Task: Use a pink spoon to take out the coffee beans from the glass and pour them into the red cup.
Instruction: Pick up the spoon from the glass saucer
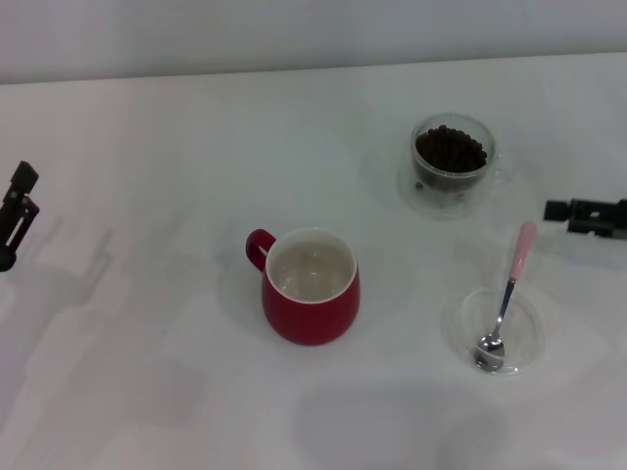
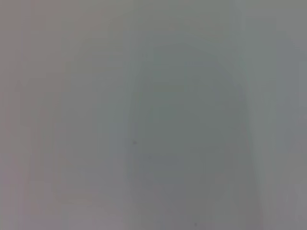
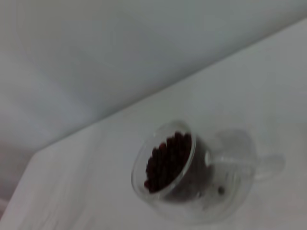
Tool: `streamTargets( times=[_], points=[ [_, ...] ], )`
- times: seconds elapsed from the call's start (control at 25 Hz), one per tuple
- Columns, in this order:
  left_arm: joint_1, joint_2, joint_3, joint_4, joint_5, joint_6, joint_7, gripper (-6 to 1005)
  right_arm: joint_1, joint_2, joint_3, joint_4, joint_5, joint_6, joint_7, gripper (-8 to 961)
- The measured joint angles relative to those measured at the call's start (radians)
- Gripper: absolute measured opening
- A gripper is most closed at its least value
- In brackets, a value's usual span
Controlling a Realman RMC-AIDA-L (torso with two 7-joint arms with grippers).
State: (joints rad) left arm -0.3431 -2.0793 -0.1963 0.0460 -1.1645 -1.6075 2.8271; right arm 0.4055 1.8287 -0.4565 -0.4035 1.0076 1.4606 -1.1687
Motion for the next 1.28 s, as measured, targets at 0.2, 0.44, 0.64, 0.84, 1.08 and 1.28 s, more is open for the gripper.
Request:
streamTargets(
  times=[0.2, 0.44, 0.64, 0.84, 1.08, 1.28],
  points=[
    [0.001, -0.002, 0.0, 0.0, -0.009, -0.002, 0.0, 658, 0.001, 0.036, -0.03, -0.005, -0.02, -0.022, -0.005, 868],
    [0.004, -0.002, 0.0, -0.004, -0.01, -0.003, 0.0, 656, 0.005, 0.051, -0.037, -0.001, -0.026, -0.044, -0.017, 868],
    [0.014, -0.003, 0.0, -0.009, -0.011, -0.003, 0.0, 657, 0.009, 0.059, -0.037, 0.001, -0.024, -0.084, -0.023, 868],
    [0.018, -0.004, 0.0, -0.009, -0.011, -0.003, 0.0, 657, 0.018, 0.066, -0.037, 0.001, -0.022, -0.104, -0.024, 865],
    [0.026, -0.005, 0.001, -0.011, -0.01, -0.003, 0.0, 656, 0.027, 0.076, -0.037, 0.0, -0.024, -0.115, -0.025, 854],
    [0.029, -0.005, 0.001, -0.011, -0.01, -0.003, 0.0, 656, 0.029, 0.079, -0.037, 0.0, -0.025, -0.116, -0.025, 845]
  ],
)
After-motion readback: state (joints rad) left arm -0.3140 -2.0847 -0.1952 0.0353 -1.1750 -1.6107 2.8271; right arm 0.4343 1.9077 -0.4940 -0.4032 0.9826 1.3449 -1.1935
